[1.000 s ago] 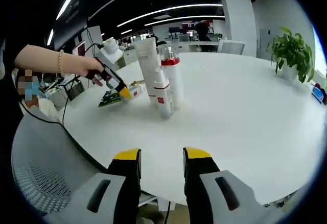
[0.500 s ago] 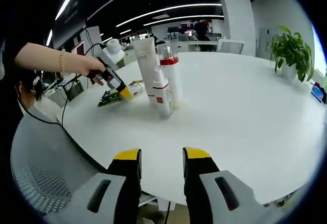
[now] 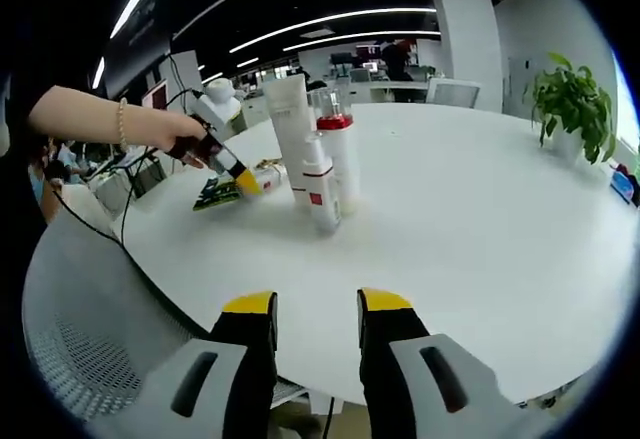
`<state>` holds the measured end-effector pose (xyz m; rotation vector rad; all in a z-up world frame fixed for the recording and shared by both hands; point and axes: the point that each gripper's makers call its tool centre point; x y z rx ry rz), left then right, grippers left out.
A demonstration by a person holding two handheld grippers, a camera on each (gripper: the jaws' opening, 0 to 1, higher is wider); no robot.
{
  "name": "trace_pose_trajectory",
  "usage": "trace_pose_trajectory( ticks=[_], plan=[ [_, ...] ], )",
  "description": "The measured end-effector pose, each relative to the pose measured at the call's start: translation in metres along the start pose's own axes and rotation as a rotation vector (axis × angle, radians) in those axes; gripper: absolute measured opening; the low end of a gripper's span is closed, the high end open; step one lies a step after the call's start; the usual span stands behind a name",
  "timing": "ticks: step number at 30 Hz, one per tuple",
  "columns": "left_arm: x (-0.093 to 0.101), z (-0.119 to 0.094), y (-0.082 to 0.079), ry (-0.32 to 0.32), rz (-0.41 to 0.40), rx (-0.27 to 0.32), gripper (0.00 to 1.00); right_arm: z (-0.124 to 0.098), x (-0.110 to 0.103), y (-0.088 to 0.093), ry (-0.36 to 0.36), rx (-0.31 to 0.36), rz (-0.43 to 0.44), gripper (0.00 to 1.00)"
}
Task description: Arrange the skincare products in the storage area until every visible bottle or jar stands upright without overlapping.
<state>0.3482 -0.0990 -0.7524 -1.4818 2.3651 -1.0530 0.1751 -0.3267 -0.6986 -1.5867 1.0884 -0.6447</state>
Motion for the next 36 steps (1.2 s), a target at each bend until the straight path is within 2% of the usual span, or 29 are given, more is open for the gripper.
trace_pose_trajectory(
  ticks=[2,6,10,12,17,20,23,26,29,30,31,32,33,34,36],
  plan=[
    [0.003,-0.006,0.002,0.003,-0.004,0.001,0.18,0.003,-0.003,-0.002,-0.012,-0.001,-0.007,0.31],
    [0.006,-0.007,-0.002,0.017,-0.06,0.038,0.18,0.007,-0.007,-0.007,-0.036,0.002,-0.021,0.31],
    [-0.007,-0.012,-0.005,0.015,-0.085,0.063,0.18,0.013,-0.017,-0.013,-0.068,0.012,-0.036,0.31],
    [-0.003,-0.018,-0.005,0.017,-0.113,0.082,0.17,0.014,-0.02,-0.016,-0.081,0.021,-0.036,0.31],
    [-0.011,-0.029,-0.006,0.012,-0.159,0.118,0.17,0.017,-0.029,-0.023,-0.107,0.044,-0.03,0.32],
    [-0.008,-0.041,-0.009,0.027,-0.223,0.156,0.17,0.019,-0.037,-0.028,-0.13,0.052,-0.039,0.32],
    [-0.006,-0.051,-0.01,0.047,-0.243,0.185,0.17,0.022,-0.043,-0.034,-0.15,0.069,-0.025,0.32],
    [0.008,-0.069,-0.01,0.086,-0.284,0.228,0.17,0.025,-0.052,-0.042,-0.171,0.09,-0.016,0.32],
    [0.016,-0.081,-0.016,0.166,-0.328,0.292,0.17,0.03,-0.065,-0.053,-0.203,0.124,0.02,0.34],
    [0.017,-0.083,-0.016,0.171,-0.331,0.299,0.17,0.031,-0.067,-0.054,-0.207,0.129,0.025,0.34],
    [0.03,-0.096,-0.016,0.201,-0.306,0.324,0.17,0.034,-0.073,-0.06,-0.225,0.159,0.052,0.34],
    [0.033,-0.099,-0.017,0.21,-0.304,0.33,0.17,0.034,-0.074,-0.062,-0.23,0.167,0.058,0.35],
    [0.044,-0.112,-0.02,0.249,-0.304,0.369,0.17,0.037,-0.083,-0.072,-0.248,0.197,0.102,0.35],
    [0.048,-0.118,-0.023,0.273,-0.299,0.392,0.17,0.038,-0.085,-0.075,-0.254,0.208,0.116,0.36],
    [0.065,-0.14,-0.027,0.326,-0.291,0.447,0.17,0.039,-0.091,-0.08,-0.279,0.212,0.105,0.37]
  ],
)
Point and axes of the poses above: the point that each gripper's makers call its tool centre point, and the gripper's own axes: z roughly forward along the fingers, x roughly to its right, y roughly out of its underside, and after that the axes turned 14 degrees about x, right-handed
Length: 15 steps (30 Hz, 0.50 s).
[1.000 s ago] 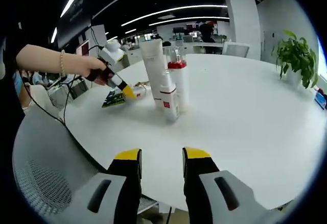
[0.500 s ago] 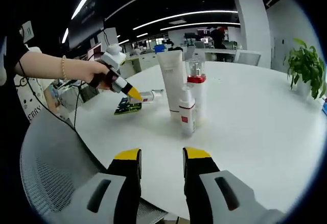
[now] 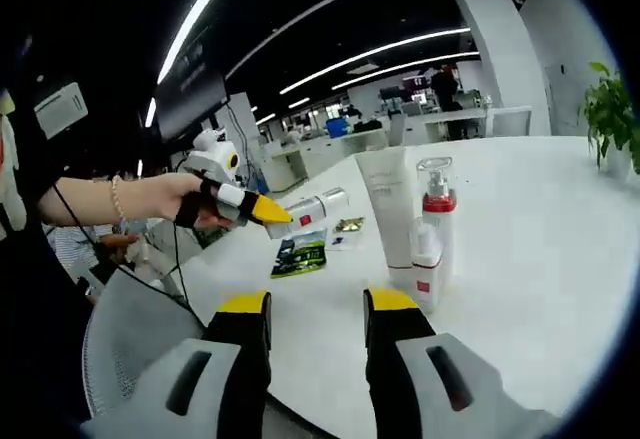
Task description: Arrange the skincare products in the storage area until every visible bottle or jar stands upright without overlapping.
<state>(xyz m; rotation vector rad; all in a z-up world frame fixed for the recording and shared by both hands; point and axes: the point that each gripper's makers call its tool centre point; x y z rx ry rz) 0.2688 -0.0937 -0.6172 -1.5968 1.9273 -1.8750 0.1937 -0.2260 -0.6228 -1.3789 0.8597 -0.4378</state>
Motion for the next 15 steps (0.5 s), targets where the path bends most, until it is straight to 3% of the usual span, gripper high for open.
trace_pose_trajectory(
  ticks=[6,7,10,12,15],
  plan=[
    [0.047,-0.012,-0.018,0.174,0.024,0.108,0.17,0.015,-0.021,-0.029,-0.056,0.067,0.063,0.41],
    [0.056,-0.016,-0.021,0.206,0.028,0.127,0.17,0.021,-0.029,-0.044,-0.075,0.114,0.087,0.41],
    [0.073,-0.022,-0.028,0.27,0.022,0.167,0.17,0.026,-0.038,-0.069,-0.107,0.187,0.141,0.45],
    [0.083,-0.027,-0.033,0.316,-0.003,0.189,0.17,0.028,-0.045,-0.083,-0.143,0.228,0.161,0.49],
    [0.108,-0.039,-0.045,0.44,-0.094,0.242,0.17,0.028,-0.057,-0.098,-0.227,0.269,0.21,0.48]
  ],
)
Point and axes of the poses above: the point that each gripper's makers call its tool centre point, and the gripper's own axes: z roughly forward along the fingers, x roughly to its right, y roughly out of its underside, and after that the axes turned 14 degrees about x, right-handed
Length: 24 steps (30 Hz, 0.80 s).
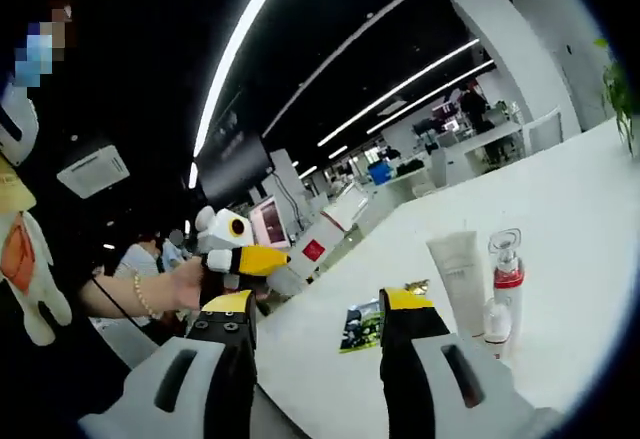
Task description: Arrange the skincare products in the storage area until every visible bottle or jar stands upright without overlapping.
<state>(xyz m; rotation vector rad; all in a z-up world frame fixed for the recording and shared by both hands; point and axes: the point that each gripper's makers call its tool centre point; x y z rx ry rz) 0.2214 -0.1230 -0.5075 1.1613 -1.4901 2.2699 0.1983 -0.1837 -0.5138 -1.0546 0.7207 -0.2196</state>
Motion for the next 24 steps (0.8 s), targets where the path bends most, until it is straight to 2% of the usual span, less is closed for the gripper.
trace_pose_trajectory(
  ticks=[1,2,6,9,10,11,14,17,20,24],
  plan=[
    [0.007,0.0,-0.002,0.032,-0.021,0.009,0.17,0.002,-0.006,-0.005,-0.036,0.016,0.031,0.48],
    [0.023,0.0,-0.001,0.085,-0.053,0.013,0.17,0.004,-0.01,-0.011,-0.056,0.039,0.044,0.49],
    [0.068,0.001,-0.003,0.219,-0.138,0.053,0.17,0.013,-0.031,-0.036,-0.147,0.127,0.125,0.53],
    [0.089,0.001,-0.004,0.295,-0.183,0.071,0.17,0.019,-0.043,-0.053,-0.198,0.191,0.18,0.52],
    [0.104,0.001,-0.007,0.342,-0.202,0.099,0.17,0.023,-0.055,-0.065,-0.241,0.229,0.211,0.51],
    [0.107,0.001,-0.007,0.355,-0.214,0.103,0.17,0.024,-0.058,-0.067,-0.252,0.236,0.22,0.51],
    [0.124,0.002,-0.012,0.414,-0.27,0.135,0.17,0.031,-0.081,-0.082,-0.341,0.265,0.266,0.51],
    [0.129,0.003,-0.016,0.438,-0.316,0.166,0.17,0.033,-0.097,-0.089,-0.415,0.27,0.317,0.48],
    [0.133,0.002,-0.018,0.458,-0.348,0.176,0.17,0.037,-0.099,-0.091,-0.431,0.266,0.323,0.43],
    [0.138,0.002,-0.016,0.47,-0.359,0.165,0.17,0.042,-0.103,-0.089,-0.453,0.24,0.333,0.42]
  ],
)
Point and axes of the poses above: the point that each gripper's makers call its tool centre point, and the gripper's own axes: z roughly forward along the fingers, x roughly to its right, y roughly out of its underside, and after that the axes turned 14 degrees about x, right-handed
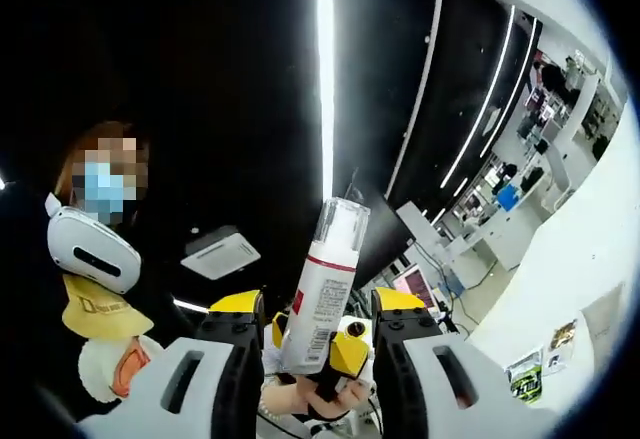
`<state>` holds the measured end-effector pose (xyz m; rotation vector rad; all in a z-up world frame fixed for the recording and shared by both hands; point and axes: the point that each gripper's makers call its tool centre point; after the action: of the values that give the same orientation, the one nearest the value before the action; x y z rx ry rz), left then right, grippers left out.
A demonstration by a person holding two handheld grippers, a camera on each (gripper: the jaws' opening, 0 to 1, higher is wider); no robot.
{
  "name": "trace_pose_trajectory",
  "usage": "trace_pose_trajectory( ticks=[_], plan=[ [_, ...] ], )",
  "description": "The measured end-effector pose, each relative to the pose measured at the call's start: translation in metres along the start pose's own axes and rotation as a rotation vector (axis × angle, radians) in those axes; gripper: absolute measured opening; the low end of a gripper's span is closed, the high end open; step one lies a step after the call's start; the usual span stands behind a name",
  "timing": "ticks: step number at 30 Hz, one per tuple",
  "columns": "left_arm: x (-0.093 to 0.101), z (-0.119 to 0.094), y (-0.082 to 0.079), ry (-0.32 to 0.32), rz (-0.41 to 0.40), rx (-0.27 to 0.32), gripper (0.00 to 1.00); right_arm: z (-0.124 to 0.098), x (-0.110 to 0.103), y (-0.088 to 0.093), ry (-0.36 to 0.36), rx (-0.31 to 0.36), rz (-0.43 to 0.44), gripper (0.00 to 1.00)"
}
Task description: Arrange the skincare products in the storage area until every visible bottle or jar stands upright without overlapping.
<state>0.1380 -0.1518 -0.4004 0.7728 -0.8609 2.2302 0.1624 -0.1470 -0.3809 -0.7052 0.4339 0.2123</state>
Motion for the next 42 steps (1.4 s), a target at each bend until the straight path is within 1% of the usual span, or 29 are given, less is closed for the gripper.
trace_pose_trajectory(
  ticks=[3,6,9,11,15,16,17,18,19,20,22,23,24,26,27,29,30,32,35,37,39,41,42],
  plan=[
    [0.0,0.001,0.003,-0.002,0.0,-0.014,0.17,0.001,-0.003,0.004,-0.017,-0.013,0.023,0.38],
    [-0.002,0.002,0.004,-0.008,0.0,-0.025,0.17,0.001,-0.006,0.006,-0.025,-0.018,0.029,0.29],
    [-0.001,0.003,0.006,-0.007,0.001,-0.037,0.17,-0.001,-0.003,0.005,-0.003,-0.01,0.013,0.24],
    [0.0,0.004,0.008,-0.005,0.001,-0.048,0.17,-0.003,-0.005,0.004,-0.008,-0.004,0.016,0.23],
    [0.0,0.009,0.008,0.001,-0.007,-0.062,0.18,-0.003,-0.005,-0.002,0.017,0.01,0.007,0.22],
    [-0.001,0.01,0.007,-0.001,0.01,-0.065,0.18,-0.002,-0.001,-0.004,0.046,0.012,-0.003,0.22],
    [-0.003,0.012,0.006,-0.011,0.029,-0.07,0.18,-0.002,0.0,-0.005,0.054,0.012,-0.003,0.22],
    [-0.007,0.012,0.005,-0.03,0.055,-0.089,0.18,-0.001,0.001,-0.01,0.066,0.026,-0.009,0.21],
    [-0.01,0.013,0.001,-0.044,0.113,-0.091,0.18,-0.001,0.003,-0.013,0.076,0.031,-0.048,0.21],
    [-0.012,0.013,-0.002,-0.054,0.137,-0.096,0.17,-0.001,0.008,-0.014,0.104,0.012,-0.096,0.21],
    [-0.017,0.01,-0.006,-0.085,0.217,-0.131,0.16,-0.002,0.012,-0.014,0.126,-0.009,-0.136,0.21],
    [-0.02,0.008,-0.009,-0.103,0.251,-0.146,0.16,-0.004,0.017,-0.014,0.148,-0.029,-0.171,0.21],
    [-0.023,0.006,-0.012,-0.13,0.282,-0.164,0.18,-0.005,0.019,-0.012,0.157,-0.048,-0.185,0.21],
    [-0.027,0.002,-0.016,-0.166,0.332,-0.199,0.27,-0.006,0.021,-0.011,0.165,-0.058,-0.202,0.21],
    [-0.027,0.002,-0.02,-0.173,0.373,-0.223,0.33,-0.008,0.023,-0.01,0.173,-0.061,-0.207,0.21],
    [-0.025,0.005,-0.026,-0.175,0.43,-0.244,0.38,-0.011,0.026,-0.007,0.179,-0.069,-0.206,0.21],
    [-0.021,0.008,-0.029,-0.169,0.437,-0.248,0.39,-0.012,0.027,-0.006,0.179,-0.07,-0.2,0.21],
    [-0.019,0.012,-0.03,-0.161,0.448,-0.258,0.38,-0.012,0.027,-0.003,0.178,-0.071,-0.187,0.21],
    [-0.022,0.024,-0.03,-0.16,0.479,-0.303,0.39,-0.011,0.024,0.001,0.164,-0.083,-0.182,0.21],
    [-0.027,0.027,-0.028,-0.161,0.473,-0.34,0.39,-0.009,0.021,0.003,0.152,-0.096,-0.183,0.21],
    [-0.027,0.03,-0.022,-0.147,0.453,-0.357,0.37,-0.008,0.02,0.004,0.145,-0.1,-0.184,0.21],
    [-0.026,0.033,-0.019,-0.14,0.422,-0.352,0.36,-0.008,0.018,0.003,0.14,-0.097,-0.19,0.21],
    [-0.026,0.033,-0.02,-0.139,0.427,-0.351,0.35,-0.008,0.017,0.001,0.142,-0.088,-0.186,0.21]
  ],
)
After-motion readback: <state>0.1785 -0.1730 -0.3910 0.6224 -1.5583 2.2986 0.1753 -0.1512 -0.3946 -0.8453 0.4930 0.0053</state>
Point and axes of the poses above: the point that each gripper's makers call its tool centre point, and the gripper's own axes: z roughly forward along the fingers, x roughly to its right, y roughly out of its underside, and after that the axes turned 14 degrees about x, right-handed
